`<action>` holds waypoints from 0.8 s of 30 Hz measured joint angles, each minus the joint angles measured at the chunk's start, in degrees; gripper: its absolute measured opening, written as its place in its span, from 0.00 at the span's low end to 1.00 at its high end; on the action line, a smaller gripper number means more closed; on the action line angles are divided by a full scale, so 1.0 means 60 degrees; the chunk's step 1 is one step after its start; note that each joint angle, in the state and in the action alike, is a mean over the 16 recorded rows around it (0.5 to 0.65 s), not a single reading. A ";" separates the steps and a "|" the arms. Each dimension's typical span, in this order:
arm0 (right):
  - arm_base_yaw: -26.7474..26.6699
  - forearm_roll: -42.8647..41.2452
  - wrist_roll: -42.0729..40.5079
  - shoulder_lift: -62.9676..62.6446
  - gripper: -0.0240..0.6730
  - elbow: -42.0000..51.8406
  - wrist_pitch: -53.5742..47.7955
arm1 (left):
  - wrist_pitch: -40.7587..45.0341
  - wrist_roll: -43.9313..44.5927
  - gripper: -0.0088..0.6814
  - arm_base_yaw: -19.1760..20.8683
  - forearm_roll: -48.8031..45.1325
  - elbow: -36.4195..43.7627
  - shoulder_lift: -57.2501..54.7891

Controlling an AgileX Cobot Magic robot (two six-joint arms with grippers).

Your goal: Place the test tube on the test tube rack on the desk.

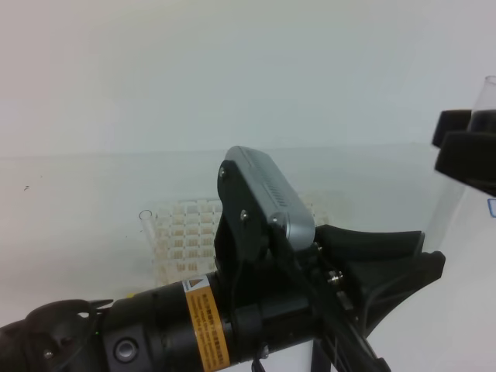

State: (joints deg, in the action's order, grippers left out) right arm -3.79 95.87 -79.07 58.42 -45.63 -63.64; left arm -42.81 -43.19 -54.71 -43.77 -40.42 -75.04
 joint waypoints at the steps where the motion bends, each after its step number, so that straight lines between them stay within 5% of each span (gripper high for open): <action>1: -0.0080 0.0000 -0.0016 0.0016 0.54 0.0000 0.0044 | 0.0000 0.0000 0.17 0.0000 0.0000 0.0000 0.0000; 24: -0.0598 -0.0008 -0.0094 0.0127 0.49 -0.0847 0.0497 | -0.0027 0.0111 0.17 0.0000 0.0091 0.0000 0.0000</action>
State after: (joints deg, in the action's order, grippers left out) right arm -7.38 95.83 -79.63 59.19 -50.72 -60.65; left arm -42.97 -42.52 -54.71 -43.22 -40.42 -75.04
